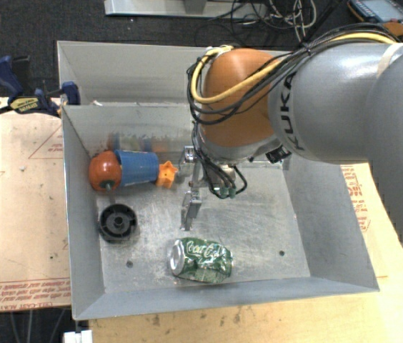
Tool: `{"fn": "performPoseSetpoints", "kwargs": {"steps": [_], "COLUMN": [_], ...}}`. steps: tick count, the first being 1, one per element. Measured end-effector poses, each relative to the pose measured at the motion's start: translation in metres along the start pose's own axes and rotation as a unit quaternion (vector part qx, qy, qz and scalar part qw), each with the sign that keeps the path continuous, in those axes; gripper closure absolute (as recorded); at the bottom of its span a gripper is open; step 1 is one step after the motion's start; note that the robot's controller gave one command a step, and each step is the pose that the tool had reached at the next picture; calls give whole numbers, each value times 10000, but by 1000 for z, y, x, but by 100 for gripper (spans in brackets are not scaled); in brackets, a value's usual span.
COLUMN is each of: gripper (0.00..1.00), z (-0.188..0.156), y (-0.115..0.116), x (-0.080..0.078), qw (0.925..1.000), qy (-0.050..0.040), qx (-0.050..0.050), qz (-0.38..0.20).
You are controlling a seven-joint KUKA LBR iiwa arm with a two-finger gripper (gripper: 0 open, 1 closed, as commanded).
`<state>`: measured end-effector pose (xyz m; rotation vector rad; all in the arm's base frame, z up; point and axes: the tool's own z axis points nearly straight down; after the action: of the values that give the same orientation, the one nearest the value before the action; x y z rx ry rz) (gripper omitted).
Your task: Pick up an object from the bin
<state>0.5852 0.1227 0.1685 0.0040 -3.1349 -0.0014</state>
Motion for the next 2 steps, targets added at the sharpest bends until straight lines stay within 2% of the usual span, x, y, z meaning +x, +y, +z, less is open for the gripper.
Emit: {"fn": "performPoseSetpoints", "kwargs": {"steps": [1,2], "gripper": [0,0], "z": [-4,49], "y": [-1,-22], "x": [-2,38], "qw": [10000,9981], "qy": [-38,-45], "qx": [-4,1], "qz": [12,-610]}}
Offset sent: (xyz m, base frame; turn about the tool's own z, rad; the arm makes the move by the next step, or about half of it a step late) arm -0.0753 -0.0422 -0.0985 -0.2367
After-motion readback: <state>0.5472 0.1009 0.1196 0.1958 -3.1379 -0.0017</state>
